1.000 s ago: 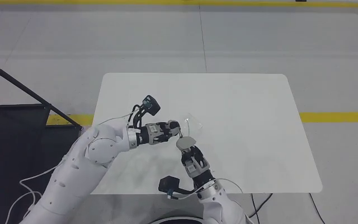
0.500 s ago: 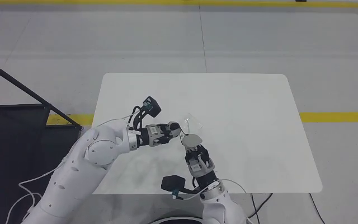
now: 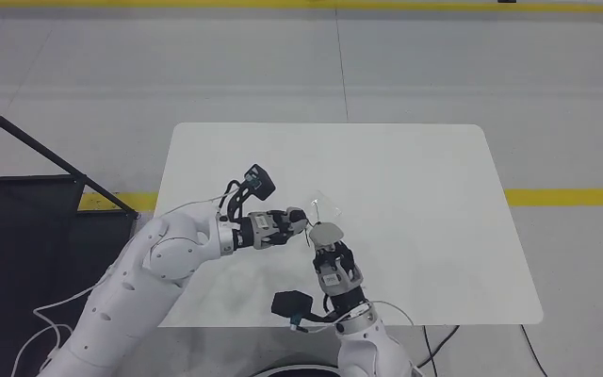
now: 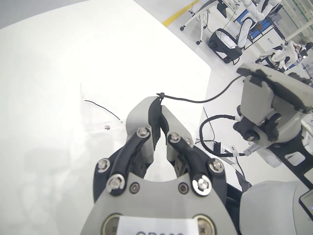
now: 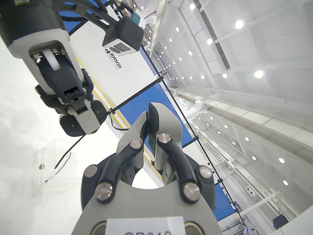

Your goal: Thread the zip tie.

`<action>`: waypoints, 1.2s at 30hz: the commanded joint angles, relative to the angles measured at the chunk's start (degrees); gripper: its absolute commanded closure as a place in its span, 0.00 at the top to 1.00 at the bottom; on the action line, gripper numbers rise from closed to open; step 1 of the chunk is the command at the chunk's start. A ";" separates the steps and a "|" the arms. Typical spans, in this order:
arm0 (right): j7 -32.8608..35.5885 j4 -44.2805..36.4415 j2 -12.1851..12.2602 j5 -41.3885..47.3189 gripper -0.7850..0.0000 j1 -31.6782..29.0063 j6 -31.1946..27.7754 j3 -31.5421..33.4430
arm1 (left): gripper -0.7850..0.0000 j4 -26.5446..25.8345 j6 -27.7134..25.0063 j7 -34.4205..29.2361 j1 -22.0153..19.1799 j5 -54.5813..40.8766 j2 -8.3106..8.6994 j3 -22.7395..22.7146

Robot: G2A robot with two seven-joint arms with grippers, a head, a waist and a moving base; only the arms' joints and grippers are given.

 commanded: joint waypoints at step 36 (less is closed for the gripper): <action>5.48 2.59 -1.33 -3.73 0.00 1.47 4.73 -1.72 | 0.00 -2.98 -1.05 0.64 2.60 1.46 0.08 -0.98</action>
